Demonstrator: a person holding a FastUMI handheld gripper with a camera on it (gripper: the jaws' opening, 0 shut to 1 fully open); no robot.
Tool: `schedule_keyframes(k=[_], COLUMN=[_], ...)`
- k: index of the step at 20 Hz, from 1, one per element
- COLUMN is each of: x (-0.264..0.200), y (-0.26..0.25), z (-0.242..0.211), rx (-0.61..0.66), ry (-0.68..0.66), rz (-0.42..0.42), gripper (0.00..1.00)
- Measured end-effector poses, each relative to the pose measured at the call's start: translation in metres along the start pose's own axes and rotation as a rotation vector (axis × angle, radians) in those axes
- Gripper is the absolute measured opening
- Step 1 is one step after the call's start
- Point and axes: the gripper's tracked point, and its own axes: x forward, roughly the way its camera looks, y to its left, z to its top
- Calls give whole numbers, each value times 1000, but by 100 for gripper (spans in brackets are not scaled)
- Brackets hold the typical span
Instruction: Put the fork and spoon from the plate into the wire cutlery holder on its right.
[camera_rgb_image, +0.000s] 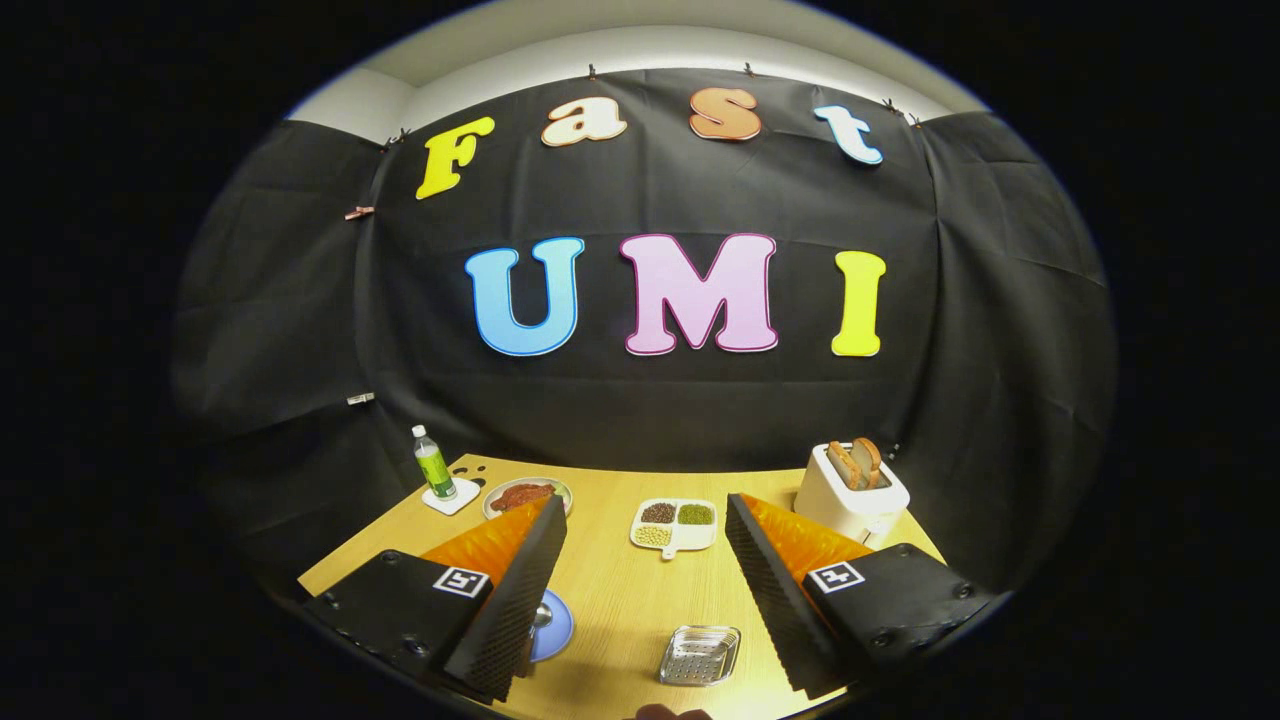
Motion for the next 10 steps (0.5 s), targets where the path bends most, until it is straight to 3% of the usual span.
schedule_keyframes(k=[10], x=[2], y=[-5], z=[-1], rx=[-4], ry=[-9], rz=[-85], gripper=[99])
